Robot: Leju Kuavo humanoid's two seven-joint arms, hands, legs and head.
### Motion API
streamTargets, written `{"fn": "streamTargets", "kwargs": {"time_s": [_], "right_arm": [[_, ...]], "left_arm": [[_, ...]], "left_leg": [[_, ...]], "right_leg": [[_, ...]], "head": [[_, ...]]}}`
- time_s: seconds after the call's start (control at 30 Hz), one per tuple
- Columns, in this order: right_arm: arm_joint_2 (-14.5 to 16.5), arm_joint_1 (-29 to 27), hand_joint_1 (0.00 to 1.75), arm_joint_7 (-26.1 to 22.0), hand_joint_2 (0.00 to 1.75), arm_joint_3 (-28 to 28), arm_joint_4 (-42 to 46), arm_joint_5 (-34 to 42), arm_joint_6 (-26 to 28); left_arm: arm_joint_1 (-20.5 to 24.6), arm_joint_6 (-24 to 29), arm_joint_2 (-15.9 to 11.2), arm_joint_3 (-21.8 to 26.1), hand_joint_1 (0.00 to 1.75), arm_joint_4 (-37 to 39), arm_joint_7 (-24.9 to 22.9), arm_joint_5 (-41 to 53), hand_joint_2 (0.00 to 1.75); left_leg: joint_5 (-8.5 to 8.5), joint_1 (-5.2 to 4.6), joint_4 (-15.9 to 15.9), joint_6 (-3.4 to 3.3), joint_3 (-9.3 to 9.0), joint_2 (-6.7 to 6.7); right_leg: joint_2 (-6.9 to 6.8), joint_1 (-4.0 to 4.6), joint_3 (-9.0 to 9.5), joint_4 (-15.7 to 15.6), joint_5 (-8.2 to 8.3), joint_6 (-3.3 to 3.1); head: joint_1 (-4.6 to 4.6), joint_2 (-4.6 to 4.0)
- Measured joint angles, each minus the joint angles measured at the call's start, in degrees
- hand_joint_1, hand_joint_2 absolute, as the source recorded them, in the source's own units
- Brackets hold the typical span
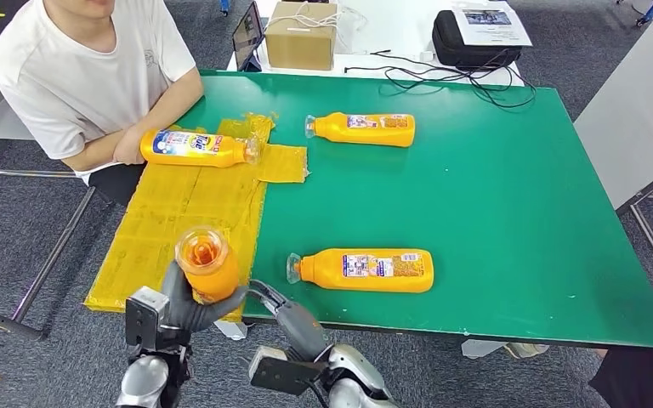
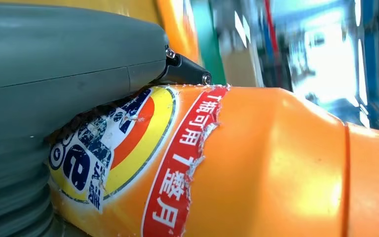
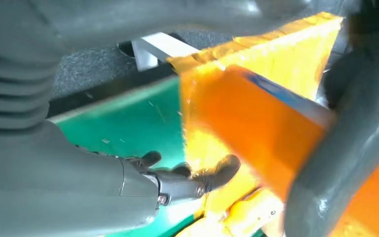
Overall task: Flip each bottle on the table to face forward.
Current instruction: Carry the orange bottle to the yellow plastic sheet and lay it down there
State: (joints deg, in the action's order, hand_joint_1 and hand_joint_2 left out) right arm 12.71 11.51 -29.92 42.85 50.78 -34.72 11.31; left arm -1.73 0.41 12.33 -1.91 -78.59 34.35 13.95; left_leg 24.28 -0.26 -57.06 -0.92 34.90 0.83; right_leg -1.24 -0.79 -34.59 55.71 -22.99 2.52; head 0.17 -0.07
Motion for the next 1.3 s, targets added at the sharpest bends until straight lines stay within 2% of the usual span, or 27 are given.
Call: {"fn": "streamTargets", "kwargs": {"time_s": [0.13,0.43,0.63,0.73,0.87,1.07,1.23,1.27,1.3], "right_arm": [[-1.1,-4.6,0.00,-0.8,0.00,-3.1,5.4,-0.7,2.4],[-2.5,-8.7,0.00,-1.8,0.00,-7.1,11.2,0.7,3.1],[-2.7,-9.3,0.00,-3.7,0.00,-8.1,13.4,1.1,1.3],[-2.7,-9.3,0.00,-4.7,0.00,-8.2,14.0,1.9,0.1],[-2.3,-8.9,0.00,-6.2,0.00,-8.3,14.0,3.6,-1.3],[-1.6,-7.9,0.00,-7.1,0.00,-8.3,13.5,6.4,-3.6],[-1.6,-7.5,0.00,-7.1,0.00,-8.3,13.4,6.9,-4.7],[-1.7,-7.4,0.00,-7.1,0.00,-8.3,13.4,6.9,-4.8],[-1.8,-7.4,0.00,-7.1,0.00,-8.3,13.4,7.0,-4.8]], "left_arm": [[1.5,8.9,-2.1,1.3,1.75,0.0,-1.6,11.3,1.75],[3.1,13.0,-5.4,1.1,1.75,0.5,-4.2,21.2,1.75],[6.4,17.2,-10.2,-2.0,1.75,6.1,-9.6,40.6,1.75],[9.8,16.9,-12.3,-4.1,1.75,12.5,-11.0,45.7,1.75],[16.3,17.0,-13.8,-6.6,1.75,22.6,-11.8,49.7,1.75],[26.0,18.5,-14.9,-10.3,1.75,36.0,-14.2,54.4,1.75],[32.6,14.2,-14.8,-11.7,1.75,43.6,-12.7,53.6,1.75],[33.5,13.7,-14.7,-11.8,1.50,44.6,-12.5,53.3,1.75],[34.2,13.2,-14.6,-11.9,1.13,45.5,-12.3,53.2,1.75]], "left_leg": [[0.00,0.02,0.0,0.00,0.01,-0.01],[0.00,-0.01,0.0,0.00,0.01,-0.01],[-0.02,0.02,0.0,0.01,-0.02,0.00],[-0.04,0.03,0.0,0.01,-0.03,0.00],[-0.06,0.02,0.0,-0.01,-0.02,-0.01],[-0.10,0.00,0.0,-0.05,0.00,-0.01],[-0.10,0.00,0.0,-0.05,-0.01,-0.03],[-0.10,0.00,0.0,-0.05,-0.01,-0.02],[-0.10,0.00,0.0,-0.05,-0.01,-0.01]], "right_leg": [[-0.01,0.01,0.00,0.0,-0.01,-0.01],[0.00,-0.01,0.01,0.0,-0.01,-0.01],[0.01,0.01,0.00,0.0,0.00,-0.01],[0.00,0.02,0.00,0.0,0.00,-0.01],[-0.01,0.00,0.03,0.0,0.02,-0.01],[-0.02,-0.01,0.04,0.0,0.05,0.00],[-0.05,0.00,0.05,0.0,0.05,-0.01],[-0.03,0.00,0.04,0.0,0.05,-0.01],[-0.01,0.00,0.04,0.0,0.05,-0.01]], "head": [[-0.01,0.00],[0.00,0.00],[0.00,0.00],[0.01,0.00],[0.02,0.00],[0.02,0.00],[0.01,0.00],[0.01,0.00],[0.00,0.00]]}}
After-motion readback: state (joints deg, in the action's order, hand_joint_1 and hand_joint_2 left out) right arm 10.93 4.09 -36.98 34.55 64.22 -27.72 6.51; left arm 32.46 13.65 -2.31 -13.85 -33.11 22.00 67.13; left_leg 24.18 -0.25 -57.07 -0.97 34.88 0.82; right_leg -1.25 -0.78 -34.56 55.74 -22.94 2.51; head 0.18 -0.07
